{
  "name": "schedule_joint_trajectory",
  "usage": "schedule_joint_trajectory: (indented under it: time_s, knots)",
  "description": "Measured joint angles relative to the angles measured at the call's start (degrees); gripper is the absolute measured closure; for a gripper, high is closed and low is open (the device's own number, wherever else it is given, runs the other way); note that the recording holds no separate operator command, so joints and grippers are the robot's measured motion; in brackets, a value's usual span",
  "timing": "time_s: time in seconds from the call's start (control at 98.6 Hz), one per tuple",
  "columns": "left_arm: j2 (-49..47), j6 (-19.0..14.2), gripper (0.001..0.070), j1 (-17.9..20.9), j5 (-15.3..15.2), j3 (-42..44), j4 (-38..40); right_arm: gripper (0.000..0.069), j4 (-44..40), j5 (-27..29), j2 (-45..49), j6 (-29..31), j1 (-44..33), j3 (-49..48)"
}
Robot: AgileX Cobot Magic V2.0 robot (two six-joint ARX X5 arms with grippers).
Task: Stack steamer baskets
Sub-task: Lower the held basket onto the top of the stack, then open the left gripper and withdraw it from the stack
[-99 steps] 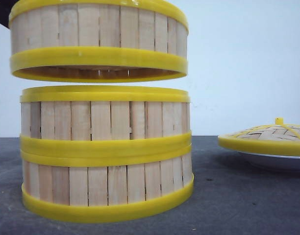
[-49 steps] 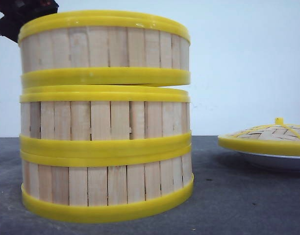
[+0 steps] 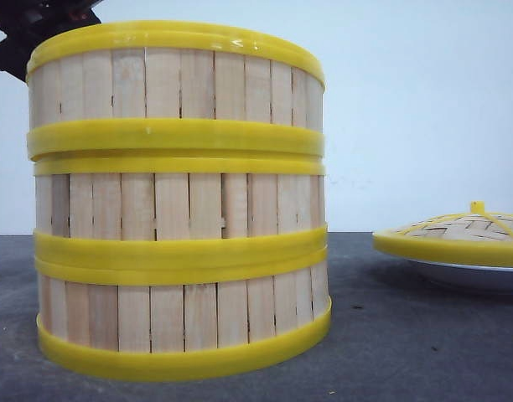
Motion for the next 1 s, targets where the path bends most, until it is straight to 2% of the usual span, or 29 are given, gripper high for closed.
schedule_joint_trajectory:
  time_s: [0.315,0.365,0.497,0.589,0.781,0.883,1.005]
  knots:
    - [0.0,-0.02,0.0665,0.0,0.09,0.0,0.04,0.0348,-0.07,0.33,0.0,0.02,0.0,0.0]
    - [0.0,-0.17,0.0623,0.0,0.46,0.0,0.22,0.0348,-0.26,0.33,0.2,0.02,0.0,0.0]
    - [0.0,-0.61,0.0434,0.0,0.68,0.0,1.31,0.0348,-2.03,0.57,1.18,0.04,0.0,0.0]
    - [0.0,-0.9,0.0388,0.0,0.68,0.0,1.9,0.0348,-3.34,0.85,2.49,0.11,0.0,0.0]
    - [-0.33,-1.62,0.037,0.02,0.7,0.0,4.63,0.0348,-4.46,4.92,6.36,1.09,-0.2,0.0]
    - [-2.93,-1.77,0.037,0.07,0.61,0.0,6.21,0.0348,-5.31,5.07,9.03,1.16,-1.95,0.0]
    - [-9.77,-1.99,0.0374,0.07,-1.88,0.0,10.32,0.0348,-5.84,4.48,13.27,1.16,-5.9,0.0]
